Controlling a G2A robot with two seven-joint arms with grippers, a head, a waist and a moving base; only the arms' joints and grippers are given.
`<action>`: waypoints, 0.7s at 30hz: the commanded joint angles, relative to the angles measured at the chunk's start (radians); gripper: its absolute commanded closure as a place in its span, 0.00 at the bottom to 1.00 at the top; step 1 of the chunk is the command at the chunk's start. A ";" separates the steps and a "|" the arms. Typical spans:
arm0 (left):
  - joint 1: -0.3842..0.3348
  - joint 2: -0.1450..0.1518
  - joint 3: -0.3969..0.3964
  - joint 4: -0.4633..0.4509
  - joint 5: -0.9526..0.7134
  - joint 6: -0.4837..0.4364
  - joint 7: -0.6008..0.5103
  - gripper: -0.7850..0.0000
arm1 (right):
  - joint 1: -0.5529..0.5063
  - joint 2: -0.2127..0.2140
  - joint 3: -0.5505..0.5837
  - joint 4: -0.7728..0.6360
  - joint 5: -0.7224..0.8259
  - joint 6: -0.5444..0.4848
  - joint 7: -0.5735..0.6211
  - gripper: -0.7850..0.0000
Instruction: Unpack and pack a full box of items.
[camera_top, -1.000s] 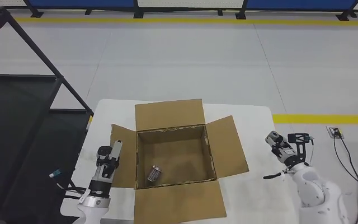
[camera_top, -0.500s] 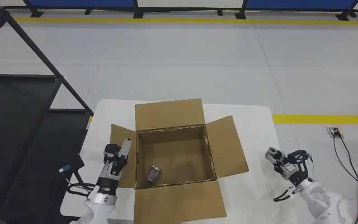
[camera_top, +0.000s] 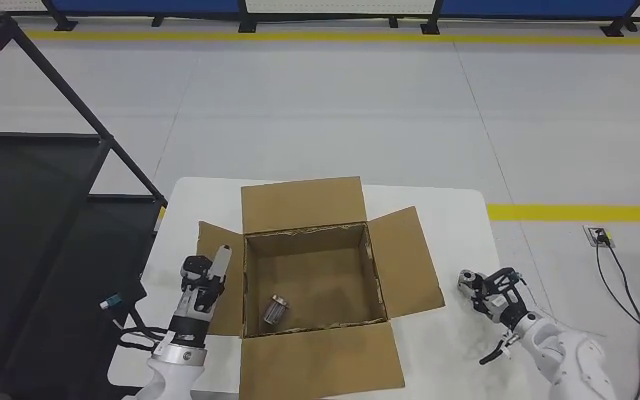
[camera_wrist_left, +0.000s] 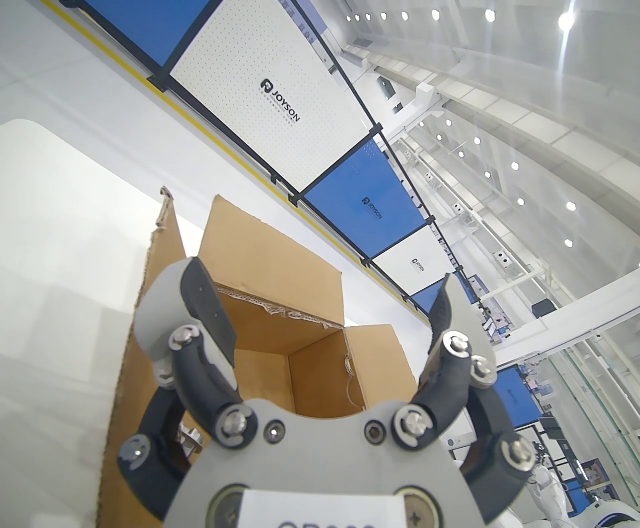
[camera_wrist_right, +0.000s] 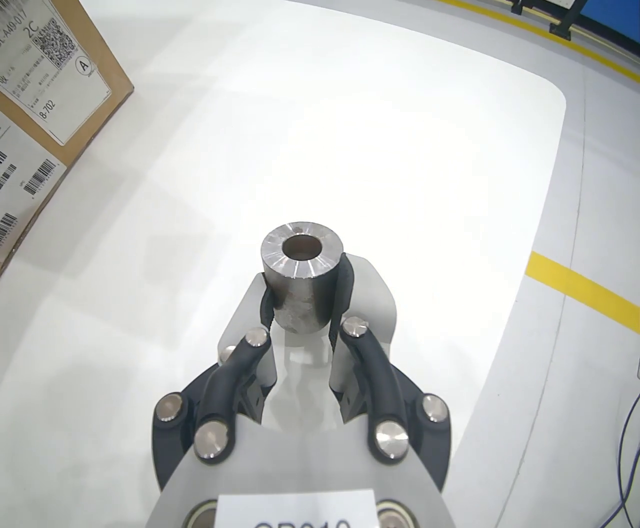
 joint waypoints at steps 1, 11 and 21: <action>-0.002 0.000 0.000 0.002 -0.002 0.001 -0.001 0.00 | 0.001 0.003 -0.006 0.002 0.010 0.002 0.003 0.59; -0.021 -0.002 -0.005 0.009 -0.014 0.002 -0.011 0.00 | 0.003 0.020 -0.025 -0.015 0.051 -0.002 0.049 0.00; -0.017 -0.001 -0.054 0.003 -0.066 -0.023 -0.004 0.00 | -0.073 0.028 0.027 -0.246 0.275 0.051 0.107 0.00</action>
